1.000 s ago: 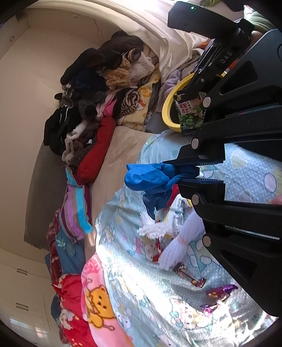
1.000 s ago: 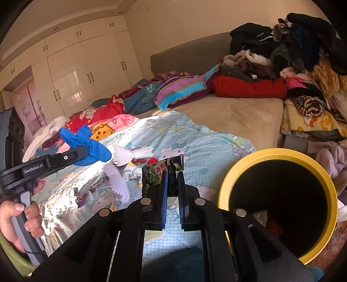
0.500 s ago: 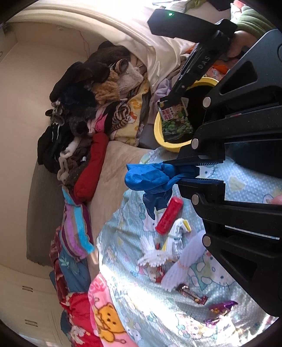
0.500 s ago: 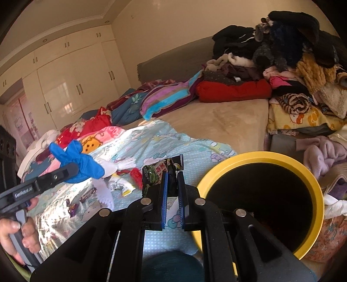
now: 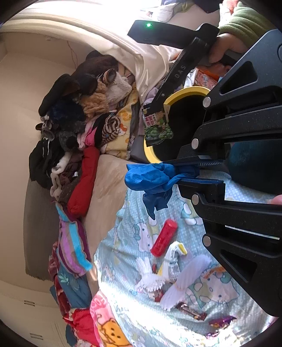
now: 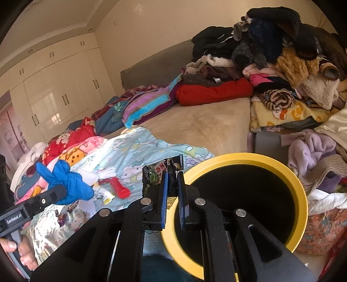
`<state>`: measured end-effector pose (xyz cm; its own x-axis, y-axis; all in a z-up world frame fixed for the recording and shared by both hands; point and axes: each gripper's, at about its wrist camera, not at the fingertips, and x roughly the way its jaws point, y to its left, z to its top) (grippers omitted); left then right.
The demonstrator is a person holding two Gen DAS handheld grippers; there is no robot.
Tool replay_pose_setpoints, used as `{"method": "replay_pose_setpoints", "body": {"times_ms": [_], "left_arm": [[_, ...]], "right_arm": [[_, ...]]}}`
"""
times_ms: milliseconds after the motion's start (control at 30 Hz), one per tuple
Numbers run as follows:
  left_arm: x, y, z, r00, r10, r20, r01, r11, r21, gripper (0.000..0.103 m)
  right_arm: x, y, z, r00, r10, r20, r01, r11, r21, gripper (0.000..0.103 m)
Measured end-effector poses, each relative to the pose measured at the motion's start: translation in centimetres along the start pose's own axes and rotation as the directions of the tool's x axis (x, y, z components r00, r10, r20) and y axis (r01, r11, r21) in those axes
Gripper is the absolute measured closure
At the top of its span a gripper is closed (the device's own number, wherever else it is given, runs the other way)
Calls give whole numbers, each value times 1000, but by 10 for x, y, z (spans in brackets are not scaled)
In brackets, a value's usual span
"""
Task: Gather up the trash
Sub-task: 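Open the left tool over the bin while the right tool drops the snack packet in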
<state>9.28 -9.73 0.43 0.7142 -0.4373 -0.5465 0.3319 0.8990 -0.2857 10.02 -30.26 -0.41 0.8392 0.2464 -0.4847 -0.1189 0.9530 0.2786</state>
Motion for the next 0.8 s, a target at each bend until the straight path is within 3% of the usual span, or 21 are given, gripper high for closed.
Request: {"method": "replay_pose_setpoints", "body": {"times_ms": [800], "left_arm": [[39,-51,-11,993,-96,-74,101,992,73,98]], "right_arm": [[-2,-64,1,989,-146,16,144,986,88,94]]}}
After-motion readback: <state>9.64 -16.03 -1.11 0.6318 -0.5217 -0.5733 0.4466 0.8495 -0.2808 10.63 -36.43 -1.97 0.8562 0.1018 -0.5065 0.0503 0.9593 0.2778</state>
